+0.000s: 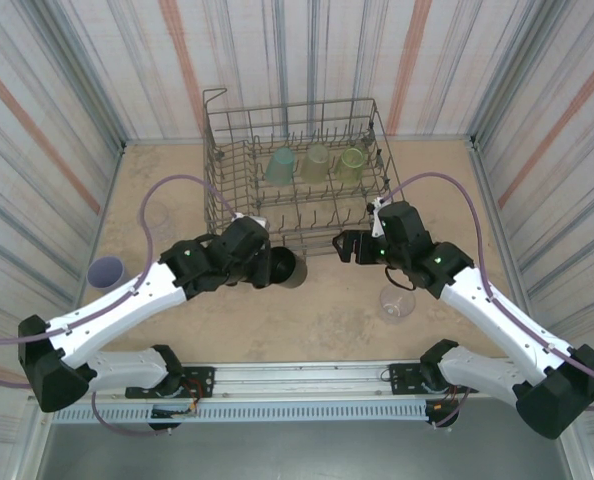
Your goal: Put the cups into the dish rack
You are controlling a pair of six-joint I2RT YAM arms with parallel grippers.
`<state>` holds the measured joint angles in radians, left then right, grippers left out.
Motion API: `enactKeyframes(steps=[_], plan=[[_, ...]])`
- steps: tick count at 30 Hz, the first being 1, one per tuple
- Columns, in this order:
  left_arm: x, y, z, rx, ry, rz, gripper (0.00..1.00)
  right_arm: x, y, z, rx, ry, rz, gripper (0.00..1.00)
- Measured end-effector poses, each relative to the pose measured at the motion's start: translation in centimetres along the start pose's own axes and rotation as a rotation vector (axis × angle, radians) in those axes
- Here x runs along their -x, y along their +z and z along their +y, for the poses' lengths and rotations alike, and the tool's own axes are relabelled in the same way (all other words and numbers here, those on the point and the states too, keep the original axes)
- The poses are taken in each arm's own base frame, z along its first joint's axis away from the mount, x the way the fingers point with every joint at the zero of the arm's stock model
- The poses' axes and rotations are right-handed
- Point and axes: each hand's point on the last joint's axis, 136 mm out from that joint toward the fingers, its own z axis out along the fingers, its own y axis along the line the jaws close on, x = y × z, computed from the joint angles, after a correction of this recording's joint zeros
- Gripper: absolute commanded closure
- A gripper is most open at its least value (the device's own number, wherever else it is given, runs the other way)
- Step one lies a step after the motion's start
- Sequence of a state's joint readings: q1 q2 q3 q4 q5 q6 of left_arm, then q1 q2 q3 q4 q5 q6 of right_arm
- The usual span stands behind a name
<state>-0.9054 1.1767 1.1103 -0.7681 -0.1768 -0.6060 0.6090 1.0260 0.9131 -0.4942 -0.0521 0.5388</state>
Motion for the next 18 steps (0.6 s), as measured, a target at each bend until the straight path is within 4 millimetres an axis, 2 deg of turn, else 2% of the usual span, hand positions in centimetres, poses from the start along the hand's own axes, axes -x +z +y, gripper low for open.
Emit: enactKeyframes(steps=[3, 10, 18], plan=[[1.1, -1.0, -0.7, -0.026, -0.001, -0.024, 1.00, 0.5, 0.0, 0.2, 0.012, 0.005, -0.012, 0.01], [2.2, -2.7, -1.9, -0.065, -0.001, -0.011, 1.00, 1.3, 0.4, 0.2, 0.029, 0.025, -0.004, 0.01], [4.8, -5.2, -2.6, -0.085, 0.014, -0.051, 1.00, 3.7, 0.0, 0.4, 0.051, 0.046, -0.055, 0.01]])
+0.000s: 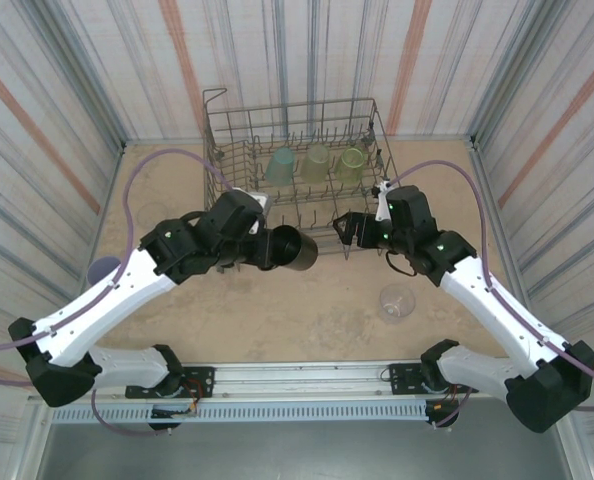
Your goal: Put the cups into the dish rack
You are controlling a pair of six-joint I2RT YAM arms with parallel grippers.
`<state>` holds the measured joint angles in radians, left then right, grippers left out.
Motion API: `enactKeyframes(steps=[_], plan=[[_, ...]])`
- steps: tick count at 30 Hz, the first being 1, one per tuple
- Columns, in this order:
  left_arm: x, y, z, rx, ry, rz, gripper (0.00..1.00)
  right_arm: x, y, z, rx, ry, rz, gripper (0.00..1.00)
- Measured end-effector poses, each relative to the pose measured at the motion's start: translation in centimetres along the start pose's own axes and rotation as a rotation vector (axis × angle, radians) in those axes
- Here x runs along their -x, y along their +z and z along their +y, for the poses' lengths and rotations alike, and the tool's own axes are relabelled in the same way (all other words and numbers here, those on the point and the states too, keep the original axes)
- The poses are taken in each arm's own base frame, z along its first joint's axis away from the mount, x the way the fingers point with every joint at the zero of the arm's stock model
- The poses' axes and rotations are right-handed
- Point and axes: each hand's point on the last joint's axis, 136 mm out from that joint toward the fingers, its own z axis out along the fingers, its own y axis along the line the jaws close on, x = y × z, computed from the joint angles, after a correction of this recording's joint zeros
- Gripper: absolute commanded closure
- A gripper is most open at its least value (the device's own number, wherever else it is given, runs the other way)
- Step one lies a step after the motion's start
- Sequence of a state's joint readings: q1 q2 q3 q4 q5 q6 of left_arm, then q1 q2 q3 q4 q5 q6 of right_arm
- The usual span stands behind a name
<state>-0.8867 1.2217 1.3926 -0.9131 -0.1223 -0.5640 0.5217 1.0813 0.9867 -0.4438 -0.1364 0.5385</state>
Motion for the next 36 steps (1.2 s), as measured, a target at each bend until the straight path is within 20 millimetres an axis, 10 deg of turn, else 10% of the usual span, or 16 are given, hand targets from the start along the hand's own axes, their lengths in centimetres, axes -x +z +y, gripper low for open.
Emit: enactKeyframes(steps=[21, 36], plan=[[6.8, -0.8, 3.5, -0.059, -0.167, -0.046, 1.00, 6.3, 0.0, 0.4, 0.106, 0.027, -0.094, 0.01], [13.2, 3.9, 6.9, -0.280, -0.440, -0.096, 1.00, 9.6, 1.7, 3.4, 0.422, -0.053, -0.141, 0.01]])
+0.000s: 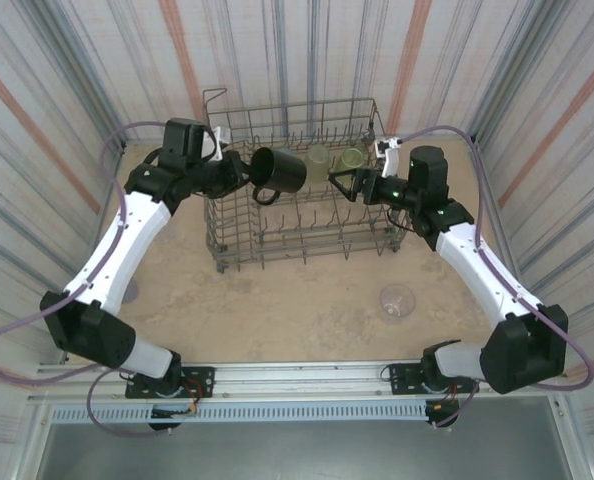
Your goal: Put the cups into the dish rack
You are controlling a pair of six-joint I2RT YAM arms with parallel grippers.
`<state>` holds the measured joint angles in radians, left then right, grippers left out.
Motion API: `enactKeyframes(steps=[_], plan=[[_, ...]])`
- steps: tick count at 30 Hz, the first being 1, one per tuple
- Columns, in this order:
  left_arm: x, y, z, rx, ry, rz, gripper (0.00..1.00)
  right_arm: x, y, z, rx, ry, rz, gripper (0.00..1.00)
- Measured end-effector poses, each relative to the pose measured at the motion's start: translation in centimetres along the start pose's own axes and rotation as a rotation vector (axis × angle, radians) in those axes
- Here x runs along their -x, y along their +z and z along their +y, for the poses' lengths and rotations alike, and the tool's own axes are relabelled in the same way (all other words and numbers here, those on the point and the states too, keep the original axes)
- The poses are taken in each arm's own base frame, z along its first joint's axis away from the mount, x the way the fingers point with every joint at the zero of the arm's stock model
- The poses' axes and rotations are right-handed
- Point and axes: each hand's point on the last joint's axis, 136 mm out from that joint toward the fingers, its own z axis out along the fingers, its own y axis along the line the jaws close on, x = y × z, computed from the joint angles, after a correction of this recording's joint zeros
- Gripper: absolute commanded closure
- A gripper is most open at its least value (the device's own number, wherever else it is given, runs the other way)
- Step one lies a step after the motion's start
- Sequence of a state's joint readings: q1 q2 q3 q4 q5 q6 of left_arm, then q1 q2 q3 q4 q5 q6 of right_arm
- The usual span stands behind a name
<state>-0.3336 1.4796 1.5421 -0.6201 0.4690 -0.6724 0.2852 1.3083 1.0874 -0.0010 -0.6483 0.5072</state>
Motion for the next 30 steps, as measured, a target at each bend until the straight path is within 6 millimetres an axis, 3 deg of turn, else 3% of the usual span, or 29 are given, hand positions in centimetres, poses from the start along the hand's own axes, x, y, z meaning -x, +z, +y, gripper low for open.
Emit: enactKeyframes(steps=[4, 13, 20, 30], plan=[[0.8, 1.7, -0.1, -0.064, -0.054, 0.018, 1.00, 0.3, 1.1, 0.1, 0.082, 0.008, 0.002, 0.01], [3.6, 3.3, 0.2, -0.254, -0.206, 0.009, 1.00, 1.0, 2.8, -0.3, 0.223, 0.084, 0.008, 0.01], [3.4, 4.9, -0.1, -0.398, -0.299, 0.053, 1.00, 1.7, 3.6, 0.2, 0.325, 0.120, -0.005, 0.01], [4.2, 4.6, -2.4, -0.562, -0.318, 0.088, 1.00, 2.0, 5.4, -1.1, 0.390, 0.224, -0.011, 0.01]])
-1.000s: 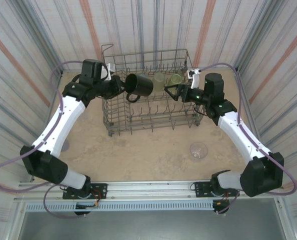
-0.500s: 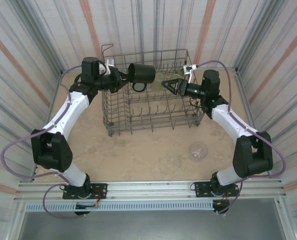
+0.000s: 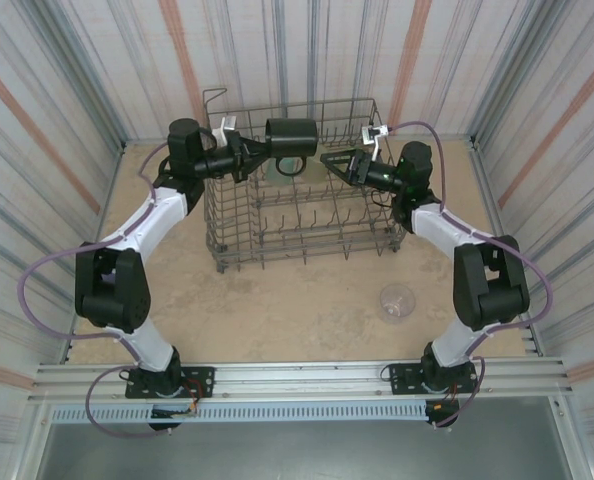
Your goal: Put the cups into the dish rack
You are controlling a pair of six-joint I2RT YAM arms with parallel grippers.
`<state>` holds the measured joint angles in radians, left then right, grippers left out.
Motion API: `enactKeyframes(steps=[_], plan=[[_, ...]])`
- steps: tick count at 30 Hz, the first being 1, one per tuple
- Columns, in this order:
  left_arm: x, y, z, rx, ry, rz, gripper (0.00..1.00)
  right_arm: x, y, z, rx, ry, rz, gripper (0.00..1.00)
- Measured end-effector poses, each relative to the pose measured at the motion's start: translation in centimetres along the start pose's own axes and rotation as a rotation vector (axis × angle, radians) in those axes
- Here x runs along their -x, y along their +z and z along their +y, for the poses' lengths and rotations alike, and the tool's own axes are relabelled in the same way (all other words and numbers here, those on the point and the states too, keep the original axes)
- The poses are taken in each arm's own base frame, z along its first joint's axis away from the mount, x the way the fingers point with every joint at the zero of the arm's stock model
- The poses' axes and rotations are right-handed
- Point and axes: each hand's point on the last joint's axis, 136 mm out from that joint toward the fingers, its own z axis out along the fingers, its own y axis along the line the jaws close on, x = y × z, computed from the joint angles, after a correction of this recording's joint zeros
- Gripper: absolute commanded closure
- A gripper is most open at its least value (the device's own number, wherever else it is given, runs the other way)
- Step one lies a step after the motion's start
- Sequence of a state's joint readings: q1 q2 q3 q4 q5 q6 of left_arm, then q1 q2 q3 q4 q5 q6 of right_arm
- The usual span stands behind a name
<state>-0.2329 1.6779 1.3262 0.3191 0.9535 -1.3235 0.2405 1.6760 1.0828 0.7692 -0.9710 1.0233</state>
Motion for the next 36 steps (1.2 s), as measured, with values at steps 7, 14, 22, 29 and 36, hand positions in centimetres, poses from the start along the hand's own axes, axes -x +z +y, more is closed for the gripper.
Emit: enactKeyframes(steps=[7, 14, 22, 29, 36], plan=[[-0.6, 0.2, -0.7, -0.054, 0.021, 0.045, 1.00, 1.4, 0.5, 0.8, 0.072, 0.047, -0.037, 0.01], [-1.0, 0.8, 0.8, -0.046, 0.003, 0.069, 1.00, 2.1, 1.2, 3.2, 0.152, 0.039, -0.048, 0.01], [-0.9, 1.3, 1.7, -0.038, -0.018, 0.072, 1.00, 1.7, 2.3, 3.1, 0.123, -0.001, -0.025, 0.01], [-0.8, 1.3, 1.6, -0.043, -0.028, 0.065, 1.00, 1.7, 2.6, 3.1, 0.072, -0.045, -0.021, 0.01], [-1.2, 1.6, 1.5, -0.046, -0.041, 0.078, 1.00, 1.9, 2.1, 2.5, 0.047, -0.030, -0.029, 0.01]])
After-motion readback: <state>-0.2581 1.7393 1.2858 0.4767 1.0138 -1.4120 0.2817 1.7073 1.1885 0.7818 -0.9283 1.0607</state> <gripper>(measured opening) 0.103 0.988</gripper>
